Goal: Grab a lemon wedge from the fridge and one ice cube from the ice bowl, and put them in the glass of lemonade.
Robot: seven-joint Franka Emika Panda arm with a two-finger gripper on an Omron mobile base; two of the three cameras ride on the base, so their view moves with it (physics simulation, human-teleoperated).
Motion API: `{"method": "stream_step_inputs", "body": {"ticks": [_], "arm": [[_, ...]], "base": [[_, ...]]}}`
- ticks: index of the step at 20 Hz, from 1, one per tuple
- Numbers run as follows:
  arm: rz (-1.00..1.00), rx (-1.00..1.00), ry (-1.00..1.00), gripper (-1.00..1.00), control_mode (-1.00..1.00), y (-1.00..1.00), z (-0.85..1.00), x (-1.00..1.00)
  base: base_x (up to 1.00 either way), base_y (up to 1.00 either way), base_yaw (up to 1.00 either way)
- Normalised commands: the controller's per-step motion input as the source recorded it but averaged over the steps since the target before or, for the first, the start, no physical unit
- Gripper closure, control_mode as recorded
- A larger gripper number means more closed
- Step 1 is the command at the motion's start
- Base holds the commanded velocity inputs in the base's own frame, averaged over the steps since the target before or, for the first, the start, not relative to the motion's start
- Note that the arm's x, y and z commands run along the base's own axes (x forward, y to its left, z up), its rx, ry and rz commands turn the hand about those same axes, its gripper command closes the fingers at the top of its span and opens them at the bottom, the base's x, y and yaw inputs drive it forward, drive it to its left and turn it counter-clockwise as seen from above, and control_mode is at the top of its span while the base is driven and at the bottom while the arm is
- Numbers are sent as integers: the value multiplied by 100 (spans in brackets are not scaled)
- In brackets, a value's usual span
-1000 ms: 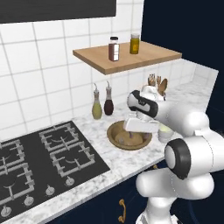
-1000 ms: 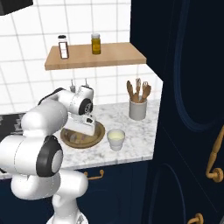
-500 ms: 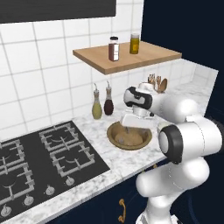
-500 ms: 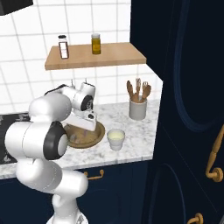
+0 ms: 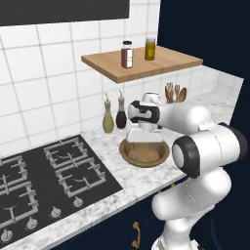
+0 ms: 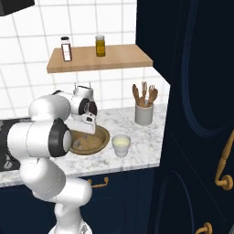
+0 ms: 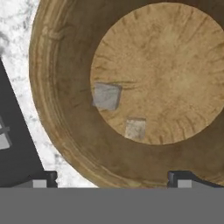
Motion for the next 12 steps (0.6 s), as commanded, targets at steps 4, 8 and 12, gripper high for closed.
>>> {"method": "stream_step_inputs", "body": {"ticks": [4, 8, 12], "arm": [[0, 0, -15, -100, -100, 0, -41, 1], [0, -1, -9, -100, -100, 0, -15, 8], [0, 0, -2, -100, -100, 0, -6, 22]], "base": [[0, 0, 0], [0, 0, 0], [0, 0, 0]]}}
